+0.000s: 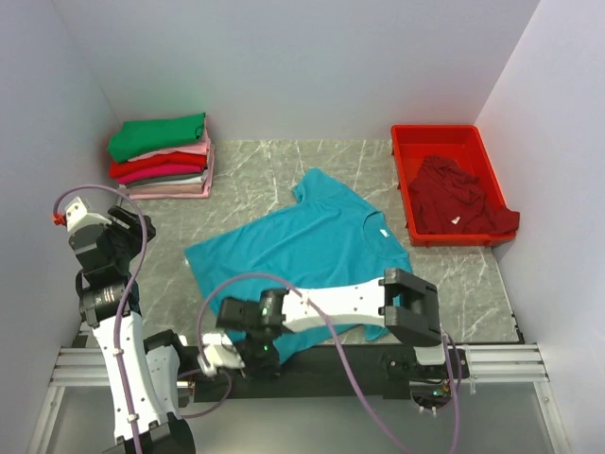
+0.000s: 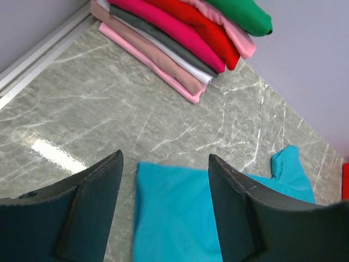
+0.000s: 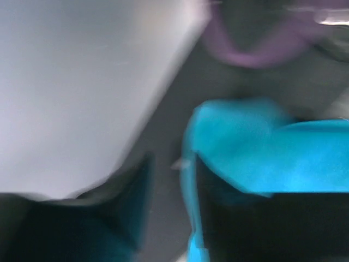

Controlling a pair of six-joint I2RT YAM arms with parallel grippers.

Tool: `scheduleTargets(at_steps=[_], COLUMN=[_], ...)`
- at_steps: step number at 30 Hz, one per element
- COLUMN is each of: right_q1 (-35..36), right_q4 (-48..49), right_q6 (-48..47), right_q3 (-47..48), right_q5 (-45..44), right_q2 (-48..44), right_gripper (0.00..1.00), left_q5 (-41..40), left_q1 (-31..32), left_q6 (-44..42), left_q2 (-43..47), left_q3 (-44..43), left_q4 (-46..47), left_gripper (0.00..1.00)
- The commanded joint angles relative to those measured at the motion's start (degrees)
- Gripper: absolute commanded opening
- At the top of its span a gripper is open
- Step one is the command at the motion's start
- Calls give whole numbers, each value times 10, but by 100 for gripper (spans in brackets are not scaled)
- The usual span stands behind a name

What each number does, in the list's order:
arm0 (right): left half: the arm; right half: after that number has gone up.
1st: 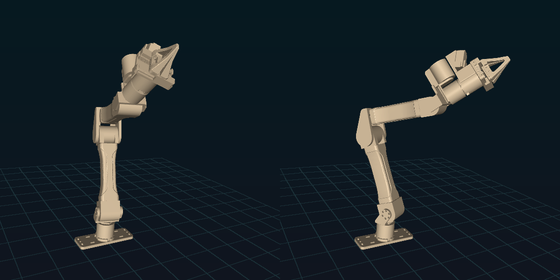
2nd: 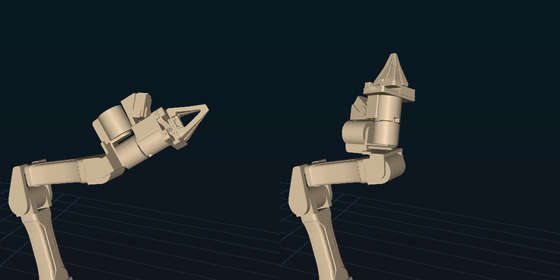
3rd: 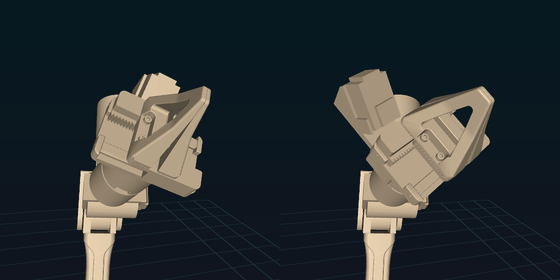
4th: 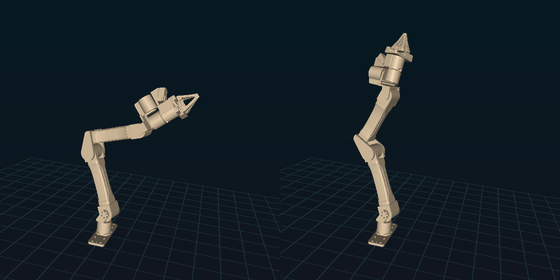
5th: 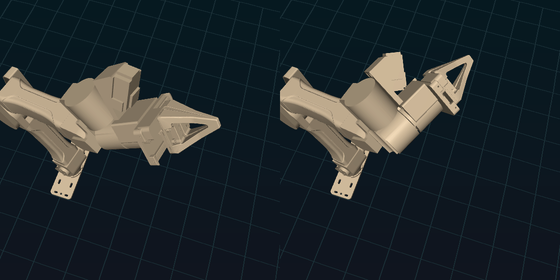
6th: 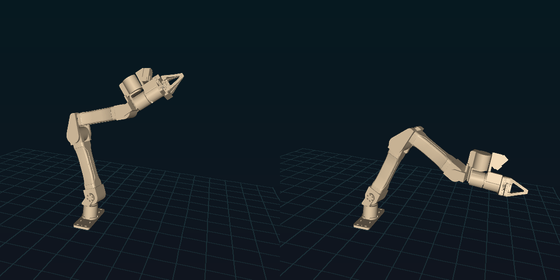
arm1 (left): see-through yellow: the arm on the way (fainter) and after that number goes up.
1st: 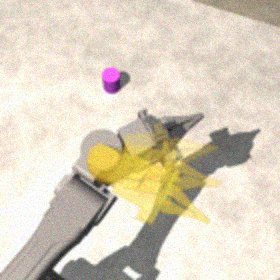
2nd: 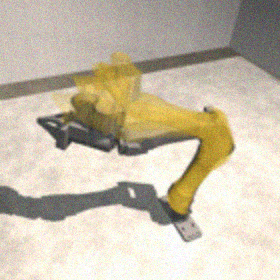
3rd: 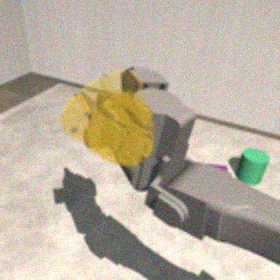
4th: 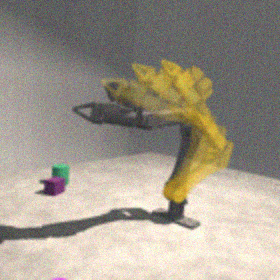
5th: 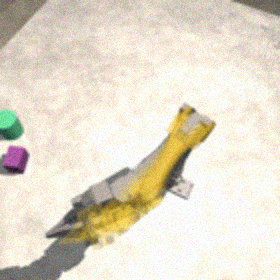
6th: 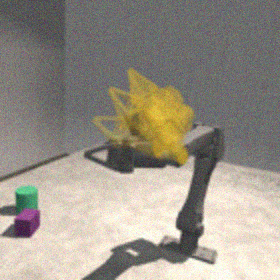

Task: Fold and stack the t-shirts
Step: Flatten the tshirt out

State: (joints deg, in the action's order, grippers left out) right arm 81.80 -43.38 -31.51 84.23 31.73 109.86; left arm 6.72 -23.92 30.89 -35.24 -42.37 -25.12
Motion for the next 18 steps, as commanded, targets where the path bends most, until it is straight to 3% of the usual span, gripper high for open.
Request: scheduleTargets(at_steps=[1,4,8,12,14,15,18], right_q1=[-9,-71,-190,-328,-393,-468,-589], right_q4=[-17,-13,-23,21,51,55,56], right_q6=[-52,-55,-62,-21,33,52,141], right_q3=[-8,-12,1,2,15,26,125], right_q5=[48,42,60,16,23,28,23], right_q2=[-26,-71,-117,-132,-117,-86,1], right_gripper=[51,61,64,64,64,64,62], left_q5=[-13,-1,32,118,153,169,209], left_q1=[-1,0,0,-1,-1,-1,-1], left_q6=[6,7,11,47,82,93,111], left_q2=[12,5,-19,-81,-147,-172,-268], left_q3=[4,5,8,20,27,38,46], left_q4=[5,10,16,11,10,14,24], left_gripper=[69,70,71,74,74,74,65])
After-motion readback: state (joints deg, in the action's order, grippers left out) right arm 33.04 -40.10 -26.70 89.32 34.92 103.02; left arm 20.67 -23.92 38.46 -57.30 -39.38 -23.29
